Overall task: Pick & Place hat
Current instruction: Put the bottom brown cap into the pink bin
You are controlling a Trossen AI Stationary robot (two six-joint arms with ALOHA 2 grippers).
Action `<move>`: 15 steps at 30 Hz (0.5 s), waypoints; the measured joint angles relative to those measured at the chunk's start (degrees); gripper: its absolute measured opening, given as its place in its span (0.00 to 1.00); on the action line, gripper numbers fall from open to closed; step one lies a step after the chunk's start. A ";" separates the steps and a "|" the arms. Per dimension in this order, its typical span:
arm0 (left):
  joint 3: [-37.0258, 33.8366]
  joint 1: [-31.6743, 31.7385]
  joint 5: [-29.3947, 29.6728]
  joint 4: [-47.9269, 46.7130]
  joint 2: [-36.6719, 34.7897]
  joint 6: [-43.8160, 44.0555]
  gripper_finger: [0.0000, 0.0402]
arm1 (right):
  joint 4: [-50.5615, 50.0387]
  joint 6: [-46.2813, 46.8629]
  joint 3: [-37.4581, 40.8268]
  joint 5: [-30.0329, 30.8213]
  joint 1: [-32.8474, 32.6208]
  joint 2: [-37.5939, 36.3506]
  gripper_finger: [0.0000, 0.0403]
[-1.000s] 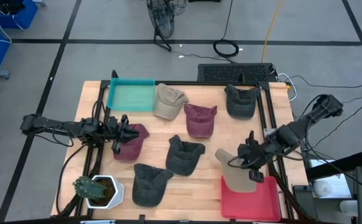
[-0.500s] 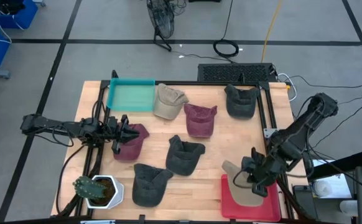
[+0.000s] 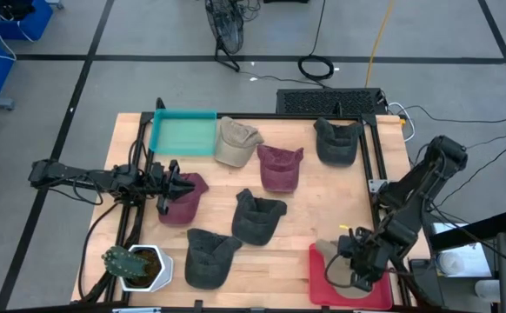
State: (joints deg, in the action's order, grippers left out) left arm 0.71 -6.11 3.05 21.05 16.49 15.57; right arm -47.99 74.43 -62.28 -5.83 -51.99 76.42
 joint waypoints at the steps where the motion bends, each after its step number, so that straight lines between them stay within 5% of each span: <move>1: -0.02 0.00 0.00 -0.01 0.00 0.00 0.16 | 0.67 0.00 0.00 -0.22 0.00 0.30 0.00; 15: -0.01 0.00 0.04 -0.01 0.00 0.00 0.16 | 5.96 2.75 0.02 -0.13 -0.68 2.43 0.00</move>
State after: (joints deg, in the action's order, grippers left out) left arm 0.70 -6.11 3.09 21.04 16.49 15.57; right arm -42.03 77.18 -62.26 -5.96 -52.66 78.85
